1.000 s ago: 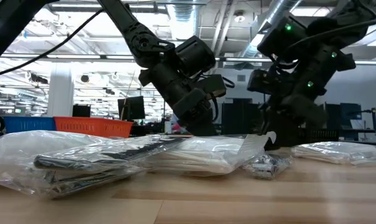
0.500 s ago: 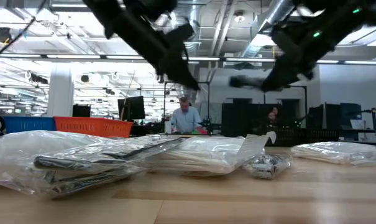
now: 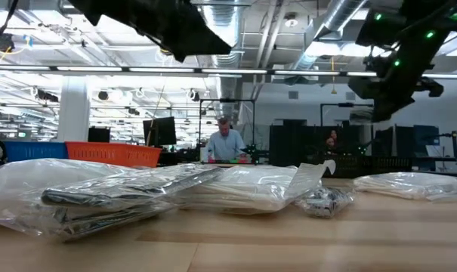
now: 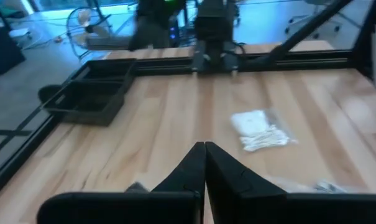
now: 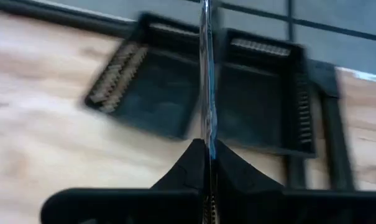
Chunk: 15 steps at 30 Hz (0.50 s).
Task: Pick & Place Travel size toiletries
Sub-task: Put the black comb into the right black bin
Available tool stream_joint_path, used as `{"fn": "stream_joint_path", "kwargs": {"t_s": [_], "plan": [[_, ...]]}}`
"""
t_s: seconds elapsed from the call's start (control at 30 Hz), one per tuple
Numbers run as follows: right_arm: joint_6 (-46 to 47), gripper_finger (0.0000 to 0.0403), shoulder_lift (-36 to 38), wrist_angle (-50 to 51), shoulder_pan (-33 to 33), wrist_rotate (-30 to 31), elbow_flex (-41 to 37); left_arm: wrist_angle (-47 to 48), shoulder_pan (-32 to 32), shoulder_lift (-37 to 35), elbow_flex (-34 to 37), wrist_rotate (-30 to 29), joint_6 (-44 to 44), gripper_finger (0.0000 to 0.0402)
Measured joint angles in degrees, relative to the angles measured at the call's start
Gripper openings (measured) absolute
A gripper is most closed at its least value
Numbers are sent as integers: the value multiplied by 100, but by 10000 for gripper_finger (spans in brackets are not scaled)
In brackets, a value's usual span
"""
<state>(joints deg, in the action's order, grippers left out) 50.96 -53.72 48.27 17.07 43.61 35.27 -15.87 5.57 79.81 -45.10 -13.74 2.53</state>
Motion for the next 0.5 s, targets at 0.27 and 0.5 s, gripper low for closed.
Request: {"fn": "stream_joint_path", "kwargs": {"t_s": [0.27,0.5], "plan": [[-1187,2,-380,-526,1552,-308,-12,-203,93,3,0,-8,47,1],[-2108,2,-1358,-1567,2406,-650,-85,-245,93,136,-7,-24,28,1]]}}
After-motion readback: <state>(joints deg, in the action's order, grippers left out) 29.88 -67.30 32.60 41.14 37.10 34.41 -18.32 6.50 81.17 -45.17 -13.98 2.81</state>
